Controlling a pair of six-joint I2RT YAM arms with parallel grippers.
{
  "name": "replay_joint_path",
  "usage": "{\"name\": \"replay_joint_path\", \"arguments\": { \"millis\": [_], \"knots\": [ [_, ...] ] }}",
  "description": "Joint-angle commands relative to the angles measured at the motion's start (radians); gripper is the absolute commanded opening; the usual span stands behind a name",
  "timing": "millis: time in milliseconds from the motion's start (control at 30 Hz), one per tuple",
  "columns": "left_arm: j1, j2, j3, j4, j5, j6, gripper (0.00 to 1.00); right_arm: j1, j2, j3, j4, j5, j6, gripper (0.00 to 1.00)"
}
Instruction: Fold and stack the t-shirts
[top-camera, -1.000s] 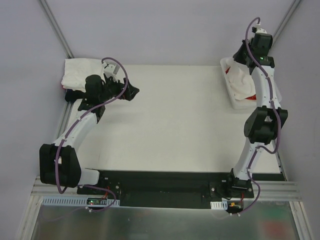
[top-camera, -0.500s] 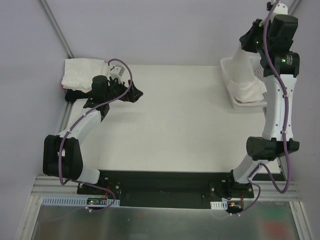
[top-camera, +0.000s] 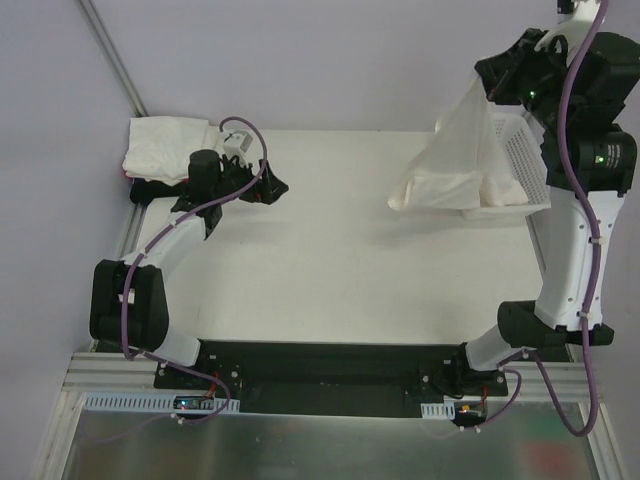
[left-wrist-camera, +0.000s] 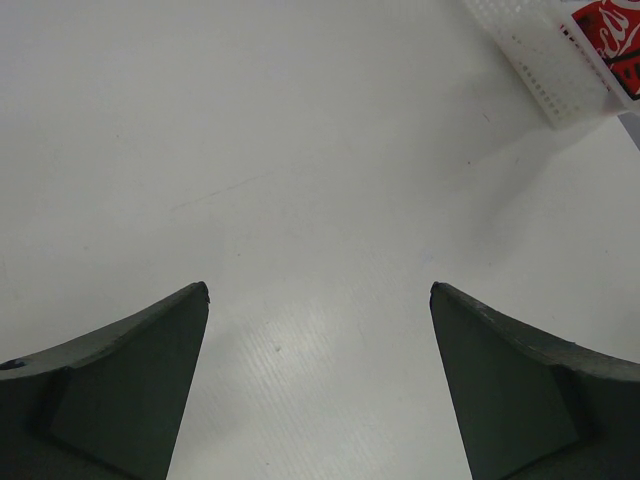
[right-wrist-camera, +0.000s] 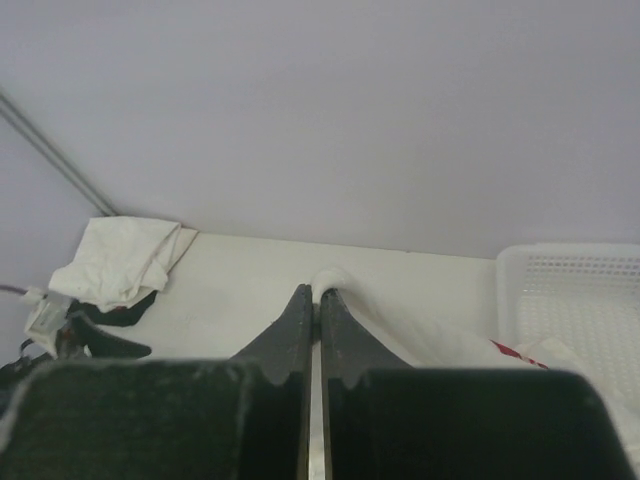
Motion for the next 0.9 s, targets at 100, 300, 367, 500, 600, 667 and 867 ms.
{"name": "replay_joint_path", "arguments": {
  "millis": [100,300,367,500,600,667,867],
  "knots": [
    [-0.016,-0.04,0.032,0.036,0.011,-0.004,0.91,0.052,-0.154,-0.12,0.222,-0.272,0.11,0.01],
    [-0.036,-0.031,0.062,0.039,0.034,-0.015,0.91,0.166,-0.1,-0.204,0.164,-0.369,0.088,0.01],
    [-0.041,-0.03,0.081,0.036,0.043,-0.017,0.91,0.237,-0.076,-0.218,0.109,-0.325,0.016,0.01],
    [-0.045,-0.03,0.119,0.031,0.083,-0.032,0.92,0.322,-0.028,-0.208,0.046,-0.219,-0.055,0.01],
    [-0.048,-0.031,0.154,0.022,0.1,-0.052,0.92,0.337,0.01,-0.215,0.037,-0.18,-0.064,0.01],
    [-0.051,-0.039,0.174,0.016,0.111,-0.06,0.92,0.339,0.03,-0.241,0.038,-0.167,-0.058,0.01],
    [-0.064,-0.042,0.22,0.016,0.131,-0.081,0.92,0.345,0.099,-0.359,0.11,-0.208,-0.011,0.01]
  ]
}}
